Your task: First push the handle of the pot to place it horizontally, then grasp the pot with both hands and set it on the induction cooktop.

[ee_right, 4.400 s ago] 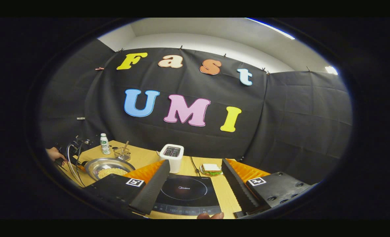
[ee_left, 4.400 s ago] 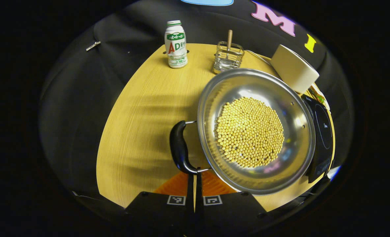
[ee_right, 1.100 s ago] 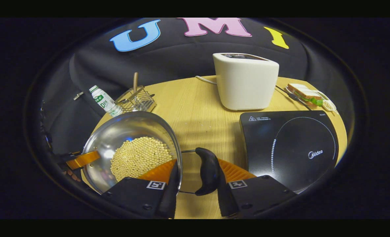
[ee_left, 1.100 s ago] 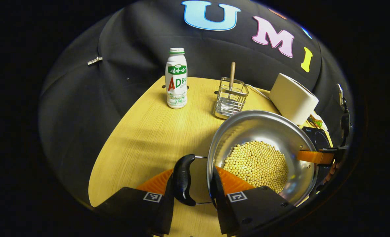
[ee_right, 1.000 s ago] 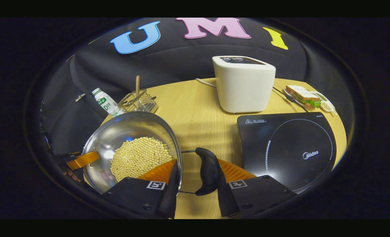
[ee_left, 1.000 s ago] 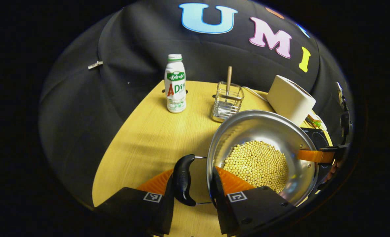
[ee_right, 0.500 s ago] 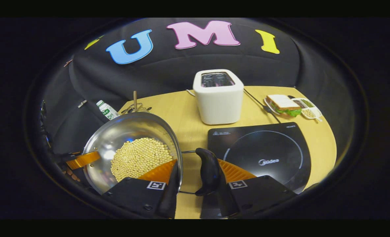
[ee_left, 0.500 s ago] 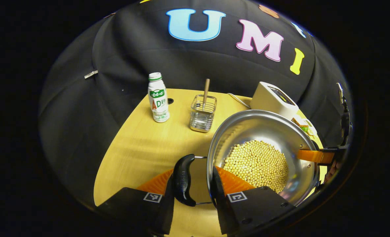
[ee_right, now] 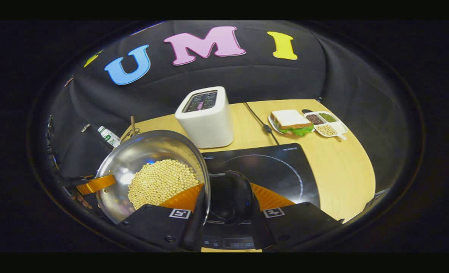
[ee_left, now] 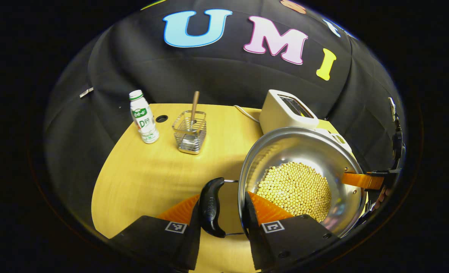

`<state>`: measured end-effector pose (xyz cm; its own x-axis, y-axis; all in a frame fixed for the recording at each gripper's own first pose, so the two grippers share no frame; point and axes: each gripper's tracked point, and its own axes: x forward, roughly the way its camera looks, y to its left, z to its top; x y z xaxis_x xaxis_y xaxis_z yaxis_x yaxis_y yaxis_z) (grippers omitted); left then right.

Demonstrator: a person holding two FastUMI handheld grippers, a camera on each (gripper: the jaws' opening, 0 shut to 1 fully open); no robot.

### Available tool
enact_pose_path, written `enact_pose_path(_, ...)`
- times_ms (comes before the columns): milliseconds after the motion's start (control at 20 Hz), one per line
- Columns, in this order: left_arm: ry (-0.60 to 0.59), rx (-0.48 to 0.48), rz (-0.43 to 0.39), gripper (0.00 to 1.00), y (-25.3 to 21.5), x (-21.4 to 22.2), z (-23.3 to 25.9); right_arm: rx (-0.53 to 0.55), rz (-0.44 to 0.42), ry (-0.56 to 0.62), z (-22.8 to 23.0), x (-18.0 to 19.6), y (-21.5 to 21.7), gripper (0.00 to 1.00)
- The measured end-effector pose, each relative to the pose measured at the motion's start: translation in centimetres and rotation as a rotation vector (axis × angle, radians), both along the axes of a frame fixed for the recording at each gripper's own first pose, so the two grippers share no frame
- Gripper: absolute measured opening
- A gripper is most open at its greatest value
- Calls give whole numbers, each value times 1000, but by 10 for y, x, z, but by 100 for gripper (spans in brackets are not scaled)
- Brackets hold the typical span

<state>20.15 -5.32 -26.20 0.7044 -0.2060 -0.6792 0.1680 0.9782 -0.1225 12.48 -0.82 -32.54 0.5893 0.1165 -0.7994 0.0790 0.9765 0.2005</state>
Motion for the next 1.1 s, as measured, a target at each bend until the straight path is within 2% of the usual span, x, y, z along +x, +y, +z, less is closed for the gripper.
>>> enact_pose_path(550,19,-6,-54,57,-102,6,-13,-20,-53,25,-15,0,-96,54)
enact_pose_path(1100,40,-8,-72,57,-143,6,-37,-22,-68,56,-41,-6,-135,54)
